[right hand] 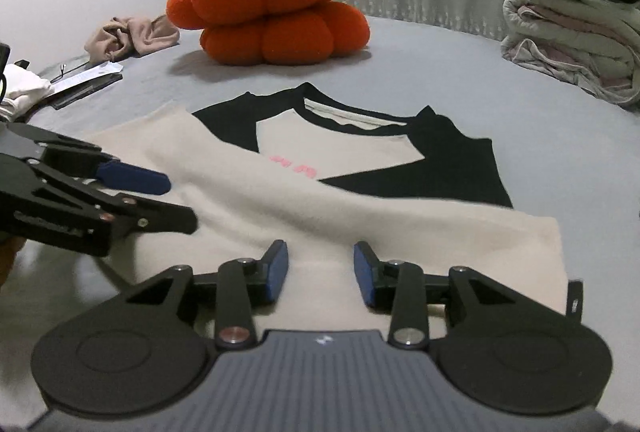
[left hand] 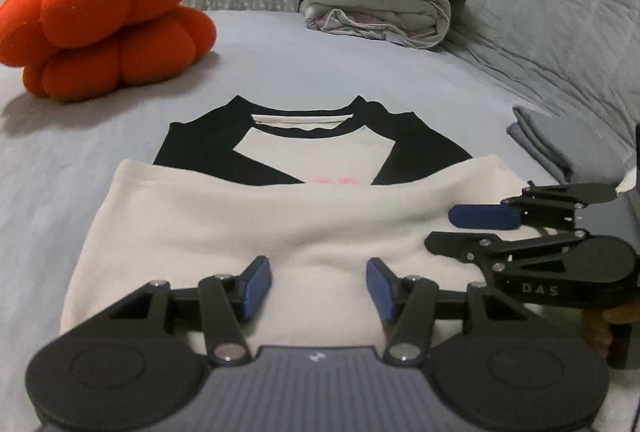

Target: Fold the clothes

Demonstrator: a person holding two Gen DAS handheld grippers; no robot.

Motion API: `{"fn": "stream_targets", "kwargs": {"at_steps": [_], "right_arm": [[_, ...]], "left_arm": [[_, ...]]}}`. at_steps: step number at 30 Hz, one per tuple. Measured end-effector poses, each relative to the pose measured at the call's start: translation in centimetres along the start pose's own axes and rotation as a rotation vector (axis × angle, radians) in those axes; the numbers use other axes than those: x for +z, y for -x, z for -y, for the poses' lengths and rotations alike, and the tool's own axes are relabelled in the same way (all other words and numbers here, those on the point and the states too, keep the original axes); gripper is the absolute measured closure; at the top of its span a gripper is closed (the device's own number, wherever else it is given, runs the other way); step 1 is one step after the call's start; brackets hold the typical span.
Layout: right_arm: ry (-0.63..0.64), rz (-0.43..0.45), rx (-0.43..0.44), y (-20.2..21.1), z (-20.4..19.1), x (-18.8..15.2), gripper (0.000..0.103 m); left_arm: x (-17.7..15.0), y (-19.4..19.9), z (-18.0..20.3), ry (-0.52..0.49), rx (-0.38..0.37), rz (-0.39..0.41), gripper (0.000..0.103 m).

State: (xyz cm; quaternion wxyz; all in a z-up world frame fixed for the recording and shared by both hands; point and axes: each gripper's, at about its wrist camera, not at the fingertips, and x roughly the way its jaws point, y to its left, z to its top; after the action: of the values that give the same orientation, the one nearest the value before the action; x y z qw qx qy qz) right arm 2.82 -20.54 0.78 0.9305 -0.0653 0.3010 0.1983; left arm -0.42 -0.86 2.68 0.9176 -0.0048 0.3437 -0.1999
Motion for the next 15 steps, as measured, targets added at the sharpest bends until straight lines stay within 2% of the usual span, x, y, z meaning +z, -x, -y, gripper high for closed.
{"fn": "stream_targets", "kwargs": {"at_steps": [5, 8, 9, 12, 15], "right_arm": [[-0.005, 0.024, -0.014, 0.5, -0.1, -0.2, 0.063], [-0.010, 0.054, -0.047, 1.1, 0.0, 0.0, 0.063], [-0.014, 0.046, -0.056, 0.8, 0.2, 0.0, 0.063], [-0.041, 0.023, -0.069, -0.3, 1.0, -0.5, 0.063], [-0.079, 0.027, -0.055, -0.4, 1.7, -0.3, 0.063]], "left_arm": [[0.3, 0.3, -1.4, 0.052, 0.005, 0.019, 0.049], [0.4, 0.1, -2.9, 0.104, 0.044, 0.011, 0.037], [0.5, 0.0, -3.3, 0.121, 0.057, 0.009, 0.037], [0.6, -0.1, -4.7, 0.171, 0.095, 0.000, 0.038], [0.7, 0.3, -4.3, 0.152, 0.113, -0.012, 0.038]]}}
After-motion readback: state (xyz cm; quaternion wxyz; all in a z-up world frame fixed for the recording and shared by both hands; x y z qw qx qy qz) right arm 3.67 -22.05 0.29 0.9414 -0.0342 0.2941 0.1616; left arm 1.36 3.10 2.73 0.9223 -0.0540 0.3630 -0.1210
